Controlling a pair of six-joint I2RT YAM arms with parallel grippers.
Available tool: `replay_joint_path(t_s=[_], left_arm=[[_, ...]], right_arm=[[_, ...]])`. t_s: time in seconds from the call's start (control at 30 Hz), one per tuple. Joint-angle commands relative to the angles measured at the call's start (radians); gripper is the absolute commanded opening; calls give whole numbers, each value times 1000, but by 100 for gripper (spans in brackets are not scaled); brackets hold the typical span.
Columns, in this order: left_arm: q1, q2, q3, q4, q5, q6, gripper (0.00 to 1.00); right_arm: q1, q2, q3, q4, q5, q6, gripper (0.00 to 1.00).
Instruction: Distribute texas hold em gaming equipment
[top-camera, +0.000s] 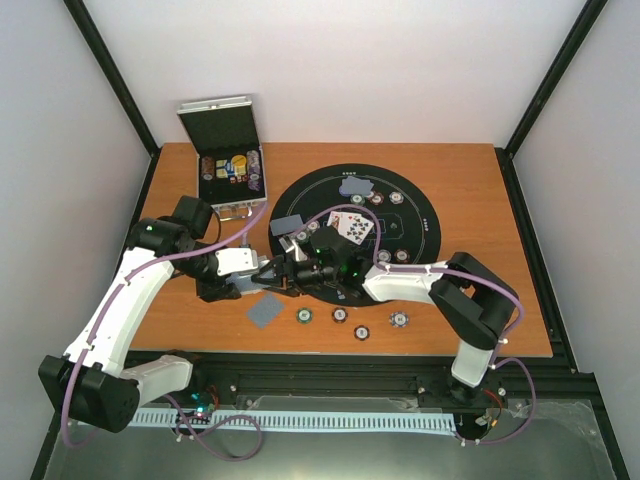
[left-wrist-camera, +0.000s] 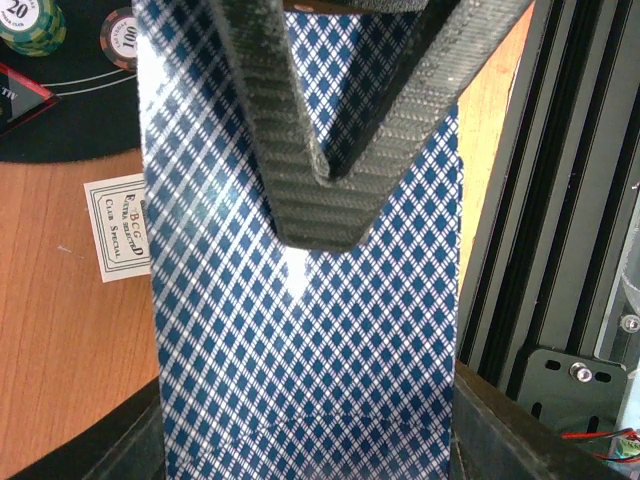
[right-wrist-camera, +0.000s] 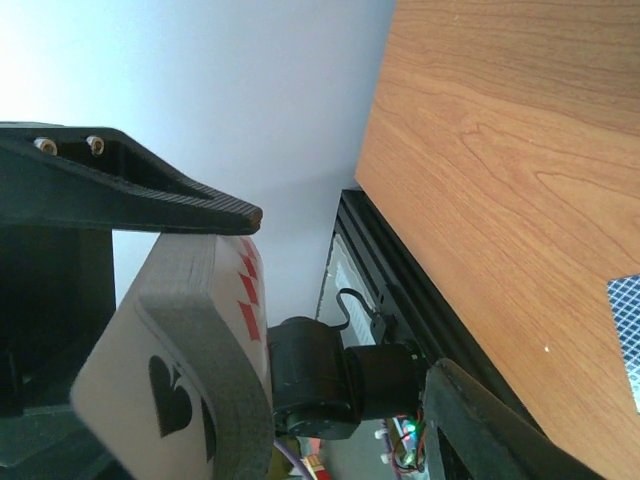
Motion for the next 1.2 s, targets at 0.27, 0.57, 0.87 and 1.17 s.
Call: replay_joint_path(t_s=[0.27,0.57,0.87,1.17], left_arm=[[1,-9,41,-12,23,2,2],[1,-11,35,-12,20,5,2],[1,-14,33,-14,14,5,2],[1,-13,41,-17,10,4,2]], right_arm=[[-13,-85,18,-139,48,-43,31],[-15,-130,48,-226,60,-103,16],[-50,-179,34,-274,51,-130,3],[-284,-277,2,-445,-39,-257,3]])
